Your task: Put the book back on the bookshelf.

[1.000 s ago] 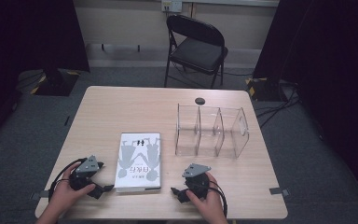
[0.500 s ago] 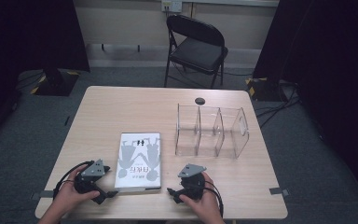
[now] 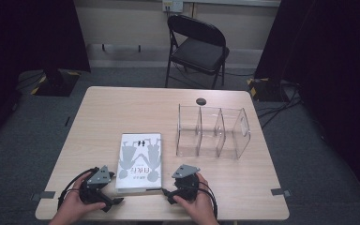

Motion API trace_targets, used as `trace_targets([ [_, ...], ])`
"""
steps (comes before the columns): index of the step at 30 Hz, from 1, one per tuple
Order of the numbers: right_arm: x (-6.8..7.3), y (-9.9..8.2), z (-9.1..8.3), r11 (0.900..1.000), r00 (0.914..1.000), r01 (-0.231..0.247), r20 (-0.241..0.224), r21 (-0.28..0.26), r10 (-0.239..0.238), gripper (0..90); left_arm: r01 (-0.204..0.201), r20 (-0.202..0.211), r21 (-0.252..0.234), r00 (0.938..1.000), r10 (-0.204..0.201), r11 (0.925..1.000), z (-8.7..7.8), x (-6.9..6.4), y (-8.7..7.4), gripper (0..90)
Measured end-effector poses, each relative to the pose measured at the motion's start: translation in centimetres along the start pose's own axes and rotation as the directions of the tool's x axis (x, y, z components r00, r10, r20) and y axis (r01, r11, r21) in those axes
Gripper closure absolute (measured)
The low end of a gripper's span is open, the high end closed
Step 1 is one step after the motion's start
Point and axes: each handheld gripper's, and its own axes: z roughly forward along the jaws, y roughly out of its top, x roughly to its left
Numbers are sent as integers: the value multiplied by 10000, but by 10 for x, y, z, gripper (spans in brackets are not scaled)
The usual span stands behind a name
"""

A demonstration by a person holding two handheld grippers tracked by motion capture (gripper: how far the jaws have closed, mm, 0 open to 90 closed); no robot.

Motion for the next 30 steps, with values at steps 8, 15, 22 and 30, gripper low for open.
trace_targets([
  [8,0,0,0,10000,10000,-22,26,2,22,100,365,-256,-603,9989,-381,9975,-1,0,-1,162],
  [15,2,0,0,9999,9999,-125,71,5,125,100,245,-465,-624,9985,-274,9977,2,-3,6,265],
  [22,2,0,0,9999,9999,-145,68,11,145,100,359,-668,-686,9969,-405,9970,3,-5,7,269],
  [30,1,0,0,9999,9999,-106,33,-10,106,100,431,-1077,-285,9931,-459,9987,2,-9,13,297],
])
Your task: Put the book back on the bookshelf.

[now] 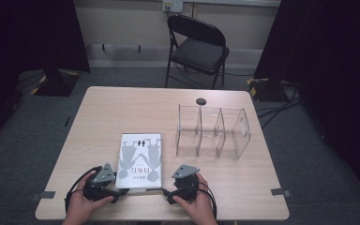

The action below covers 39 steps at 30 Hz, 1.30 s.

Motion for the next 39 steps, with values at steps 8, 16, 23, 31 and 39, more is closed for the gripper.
trace_targets([
  [8,0,0,0,10000,10000,40,-5,-3,-40,100,-54,-252,44,9997,55,10000,-1,-4,3,305],
  [16,1,0,0,10000,10000,47,-70,46,-46,100,-90,-249,128,9996,93,9999,-5,-3,7,314],
  [23,4,1,1,9997,9995,259,-173,22,-259,100,-66,-254,59,9997,68,10000,-7,-7,15,349],
  [31,10,0,-1,9987,9986,505,-134,-105,-506,111,160,-174,-115,9997,-162,9998,-7,-7,17,352],
  [39,29,27,-12,9878,9928,1189,-46,-1002,-1199,127,83,-133,-101,9999,-84,9999,-10,-5,20,355],
])
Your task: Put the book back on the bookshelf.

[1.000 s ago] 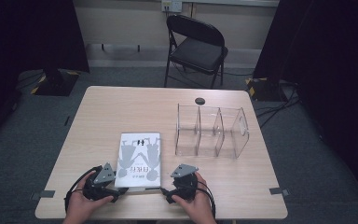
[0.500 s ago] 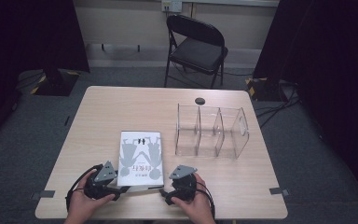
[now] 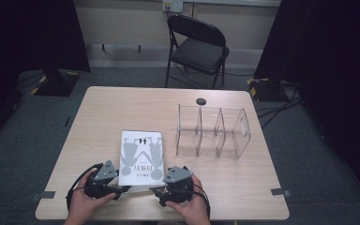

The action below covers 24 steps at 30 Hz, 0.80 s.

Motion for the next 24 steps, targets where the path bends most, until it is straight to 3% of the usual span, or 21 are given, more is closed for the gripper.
trace_targets([
  [7,8,8,11,9981,9985,556,-23,281,-556,130,-71,12,46,10000,71,10000,0,0,1,355],
  [11,14,13,20,9908,9909,1308,276,349,-1318,123,-78,8,19,10000,78,10000,-2,0,4,355],
  [15,14,15,23,9923,9920,1198,353,301,-1209,123,128,-5,-40,9999,-128,9999,-2,-1,4,355],
  [24,19,17,29,9895,9877,1434,600,173,-1442,121,-7,-19,73,10000,7,10000,-3,0,7,355],
])
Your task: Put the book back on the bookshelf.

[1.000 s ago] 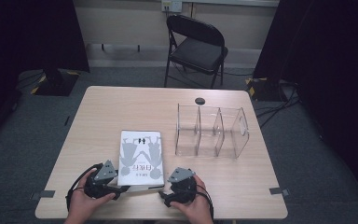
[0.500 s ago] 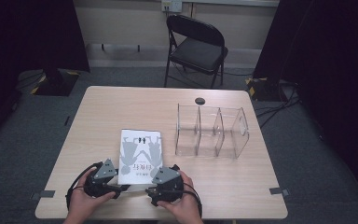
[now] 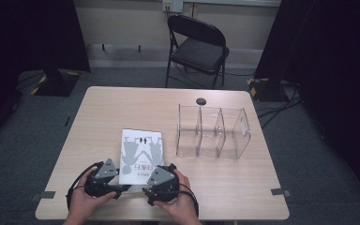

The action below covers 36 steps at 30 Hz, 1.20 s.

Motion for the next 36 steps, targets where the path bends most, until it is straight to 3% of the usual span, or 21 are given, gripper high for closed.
trace_targets([
  [9,7,6,8,9978,9970,654,401,112,-658,102,-138,-45,63,9999,138,9999,-3,0,3,366],
  [17,10,8,12,9983,9966,589,579,32,-590,100,-82,14,110,10000,82,9999,-2,1,3,366],
  [25,13,13,20,9961,9912,883,985,88,-887,88,34,-31,68,10000,-34,10000,-2,0,4,369],
  [27,13,13,20,9960,9910,884,998,86,-888,89,-101,-13,149,9999,101,9998,-3,2,4,374],
  [28,12,13,21,9981,9937,606,947,-121,-591,91,-89,-19,99,10000,90,9999,-2,2,4,374],
  [36,13,17,25,9989,9929,434,1121,-195,-409,92,-148,30,222,9999,147,9996,-4,3,6,375],
])
